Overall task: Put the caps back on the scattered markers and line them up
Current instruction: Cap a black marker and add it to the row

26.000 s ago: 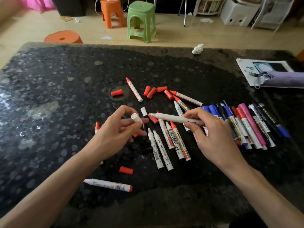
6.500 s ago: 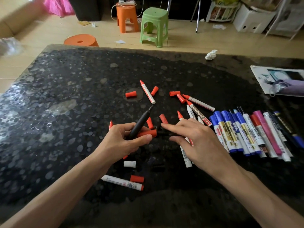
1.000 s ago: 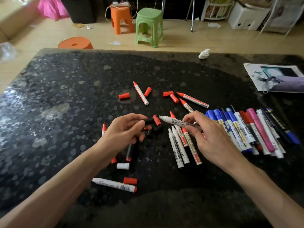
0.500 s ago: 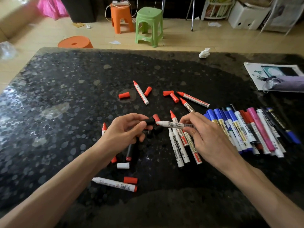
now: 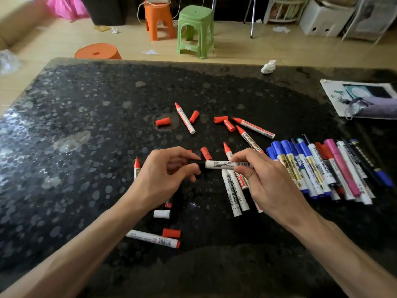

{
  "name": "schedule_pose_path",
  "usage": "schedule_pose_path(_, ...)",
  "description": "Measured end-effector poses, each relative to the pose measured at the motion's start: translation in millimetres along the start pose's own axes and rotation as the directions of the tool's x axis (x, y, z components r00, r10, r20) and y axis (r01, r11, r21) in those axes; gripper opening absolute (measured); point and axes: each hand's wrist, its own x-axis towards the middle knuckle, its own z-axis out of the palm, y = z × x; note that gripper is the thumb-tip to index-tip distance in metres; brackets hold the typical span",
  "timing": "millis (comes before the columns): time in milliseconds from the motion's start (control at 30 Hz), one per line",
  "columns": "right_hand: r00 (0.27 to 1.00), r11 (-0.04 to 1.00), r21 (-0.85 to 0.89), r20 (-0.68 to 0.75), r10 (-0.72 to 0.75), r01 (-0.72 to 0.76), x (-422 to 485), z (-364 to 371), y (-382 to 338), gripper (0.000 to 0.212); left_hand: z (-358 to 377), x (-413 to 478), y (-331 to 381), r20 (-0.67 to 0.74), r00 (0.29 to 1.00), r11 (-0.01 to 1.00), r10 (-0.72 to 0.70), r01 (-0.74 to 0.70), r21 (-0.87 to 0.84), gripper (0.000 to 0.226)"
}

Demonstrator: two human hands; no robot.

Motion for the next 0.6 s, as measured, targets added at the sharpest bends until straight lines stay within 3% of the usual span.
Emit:
schedule_pose_path(267, 0.999, 0.999, 0.026, -0.025, 0.046, -0.045, -4.0, 3.2, -4.6, 0.018, 4.1, -3.7, -2.0, -0.060, 0.998, 0.999, 0.020, -0.022, -0.035, 0.014)
schedule_pose_path(600, 0.998, 0.997, 0.057, 0.049, 0.048, -0.051, -0.5, -7.1, -4.7, 0.017, 2.1, -1.1, 0.4, -0.001, 0.998, 0.998, 0.057, -0.057, 0.011, 0.016)
